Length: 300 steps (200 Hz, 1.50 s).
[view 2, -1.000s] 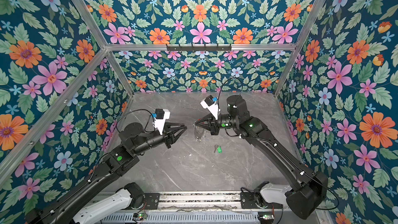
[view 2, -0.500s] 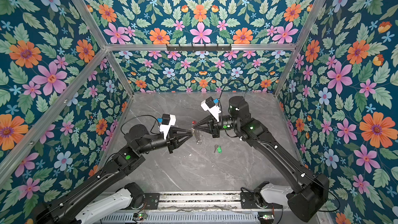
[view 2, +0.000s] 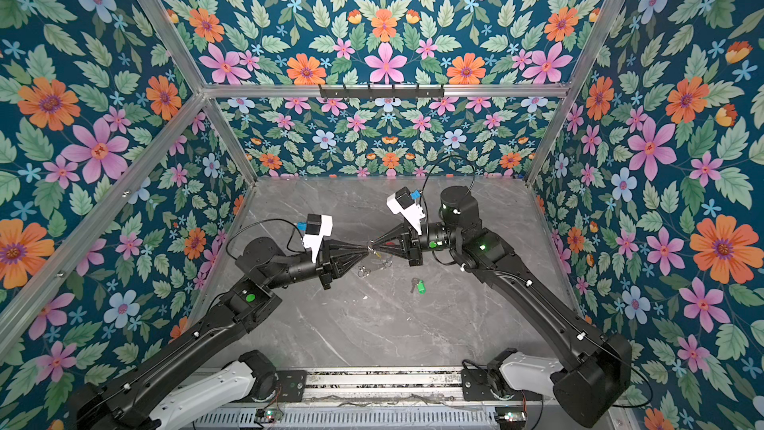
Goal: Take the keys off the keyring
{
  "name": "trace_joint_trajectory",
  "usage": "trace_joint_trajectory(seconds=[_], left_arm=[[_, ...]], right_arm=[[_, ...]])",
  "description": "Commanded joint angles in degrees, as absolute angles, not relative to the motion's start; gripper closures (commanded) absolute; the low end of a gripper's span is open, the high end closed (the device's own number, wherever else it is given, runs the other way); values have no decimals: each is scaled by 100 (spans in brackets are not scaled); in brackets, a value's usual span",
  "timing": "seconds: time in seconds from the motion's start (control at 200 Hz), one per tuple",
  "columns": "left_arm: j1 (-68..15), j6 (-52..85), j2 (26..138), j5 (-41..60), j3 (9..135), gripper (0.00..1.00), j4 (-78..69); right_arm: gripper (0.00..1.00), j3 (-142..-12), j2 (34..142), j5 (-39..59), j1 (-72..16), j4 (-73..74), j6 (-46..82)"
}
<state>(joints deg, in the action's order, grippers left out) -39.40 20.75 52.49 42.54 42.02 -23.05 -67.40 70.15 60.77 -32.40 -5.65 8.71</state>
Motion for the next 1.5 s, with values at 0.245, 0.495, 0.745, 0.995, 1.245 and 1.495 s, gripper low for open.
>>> trace_joint_trajectory(seconds=[0.245,0.495,0.745,0.995,1.245,1.495], left_arm=[[-3904,1982,4825,3875,4166,85,-2323],[-3905,2295,5087,4306,4145,82,-2802],[-3904,2841,5353,4718,4030,85,-3656],[-3904,3052,5531,4811,4013,93,-3879],[-3909,3428,5668,4988,3969,94,-4324],[-3904,3877,5739,5163,3897,96,-4820]], right_arm=[[100,-6670,6873,6134,-3251,-457,817],[100,-6706,6905,6241,-3251,-364,910],[100,-6686,6931,6279,-3272,-284,975],[100,-6679,6944,6297,-3287,-243,984],[100,-6662,6927,6172,-3291,-211,1001],[100,-6662,6940,6058,-3294,-160,1028]])
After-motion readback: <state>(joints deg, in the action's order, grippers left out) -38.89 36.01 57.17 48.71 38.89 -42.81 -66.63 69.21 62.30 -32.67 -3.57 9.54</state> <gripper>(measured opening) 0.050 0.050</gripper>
